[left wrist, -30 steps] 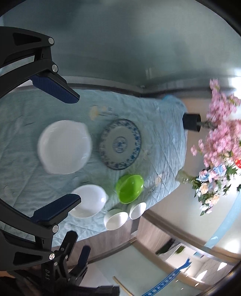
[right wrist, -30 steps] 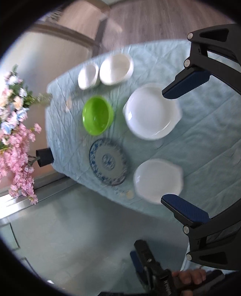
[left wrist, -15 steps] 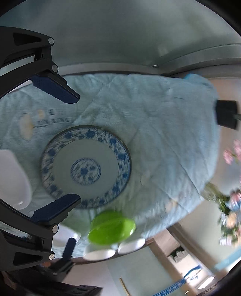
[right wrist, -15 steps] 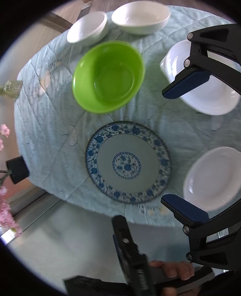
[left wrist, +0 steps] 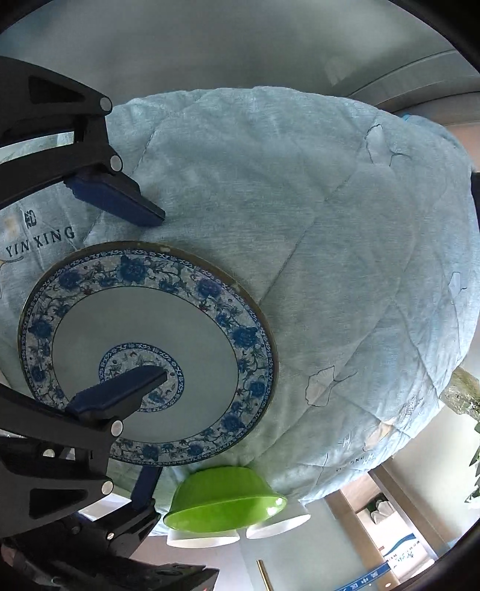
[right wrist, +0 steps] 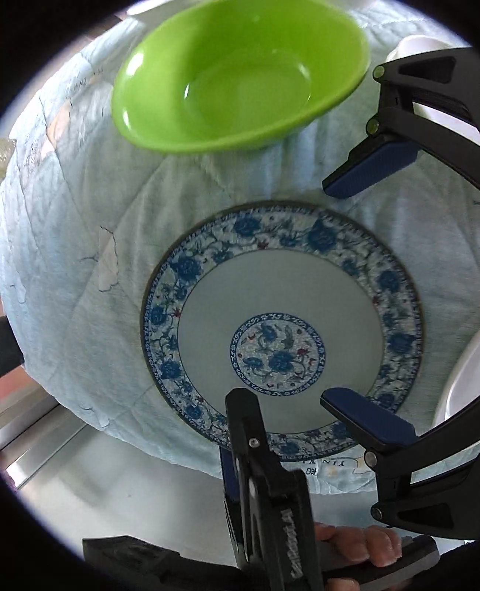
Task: Organize plates and bowls
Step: 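Move both grippers down to the rim of the blue-and-white plate, then close both grippers on the plate rim and lift the plate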
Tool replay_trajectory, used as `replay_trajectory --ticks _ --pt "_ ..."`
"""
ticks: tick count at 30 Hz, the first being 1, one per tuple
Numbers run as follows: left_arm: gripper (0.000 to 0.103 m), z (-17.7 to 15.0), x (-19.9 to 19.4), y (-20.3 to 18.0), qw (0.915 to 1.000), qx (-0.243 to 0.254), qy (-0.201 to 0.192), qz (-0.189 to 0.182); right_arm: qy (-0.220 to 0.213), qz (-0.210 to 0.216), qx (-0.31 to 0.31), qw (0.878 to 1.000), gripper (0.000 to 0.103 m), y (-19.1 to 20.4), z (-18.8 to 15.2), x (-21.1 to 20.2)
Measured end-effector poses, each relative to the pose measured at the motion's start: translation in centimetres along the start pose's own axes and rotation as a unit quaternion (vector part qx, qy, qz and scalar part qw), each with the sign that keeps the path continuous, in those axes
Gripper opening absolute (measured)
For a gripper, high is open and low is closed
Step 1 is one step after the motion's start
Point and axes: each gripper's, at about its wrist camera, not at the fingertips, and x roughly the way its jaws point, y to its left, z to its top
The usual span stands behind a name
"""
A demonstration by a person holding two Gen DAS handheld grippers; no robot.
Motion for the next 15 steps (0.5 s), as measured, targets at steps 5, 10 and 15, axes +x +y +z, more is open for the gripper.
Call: replay_trajectory --ticks 5,10,15 --pt "0.047 -0.1 0.0 -0.6 0.9998 0.014 0.006 0.012 -0.003 0.017 0.006 1.000 0.101 0.2 0.9 0.2" --pt "0.033 -0.3 0.0 -0.2 0.9997 0.006 0.010 0.020 0.009 -0.011 0.000 1.000 0.101 1.1 1.5 0.6" --pt "0.032 -1.0 -0.4 0.0 0.9998 -0.007 0.013 0.013 0.013 -0.024 0.001 1.000 0.101 2.0 2.2 0.9"
